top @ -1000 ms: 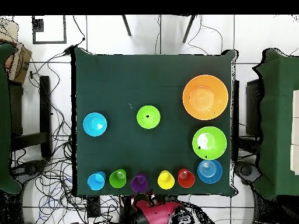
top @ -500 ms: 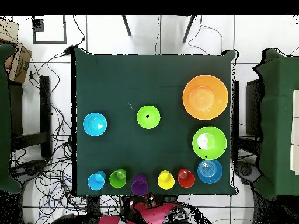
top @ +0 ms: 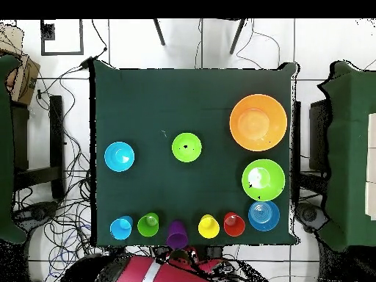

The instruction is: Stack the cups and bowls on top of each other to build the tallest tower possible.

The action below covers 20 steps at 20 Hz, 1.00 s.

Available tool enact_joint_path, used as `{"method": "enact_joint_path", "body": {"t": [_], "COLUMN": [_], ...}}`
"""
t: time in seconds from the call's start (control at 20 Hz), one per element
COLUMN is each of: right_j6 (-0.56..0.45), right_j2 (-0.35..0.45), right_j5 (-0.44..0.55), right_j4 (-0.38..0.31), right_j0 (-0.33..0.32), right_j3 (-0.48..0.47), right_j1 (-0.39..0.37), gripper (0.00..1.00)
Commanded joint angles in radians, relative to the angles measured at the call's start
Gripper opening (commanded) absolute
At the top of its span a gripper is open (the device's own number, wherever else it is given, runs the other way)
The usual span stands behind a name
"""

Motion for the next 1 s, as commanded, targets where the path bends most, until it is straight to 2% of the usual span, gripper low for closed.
{"method": "enact_joint_path", "body": {"t": [0.05,0.4,0.7,1.0], "right_j6": [0.142,0.157,0.149,0.143], "right_j2": [0.056,0.098,0.135,0.145], "right_j5": [-0.068,-0.021,0.01,0.031], "right_j4": [0.047,0.051,0.033,0.046], "right_j0": [0.008,-0.029,-0.079,-0.093], "right_j3": [-0.148,-0.113,-0.118,-0.125], "right_j1": [0.039,-0.033,-0.059,-0.081], "gripper": [1.0,1.0,1.0,1.0]}}
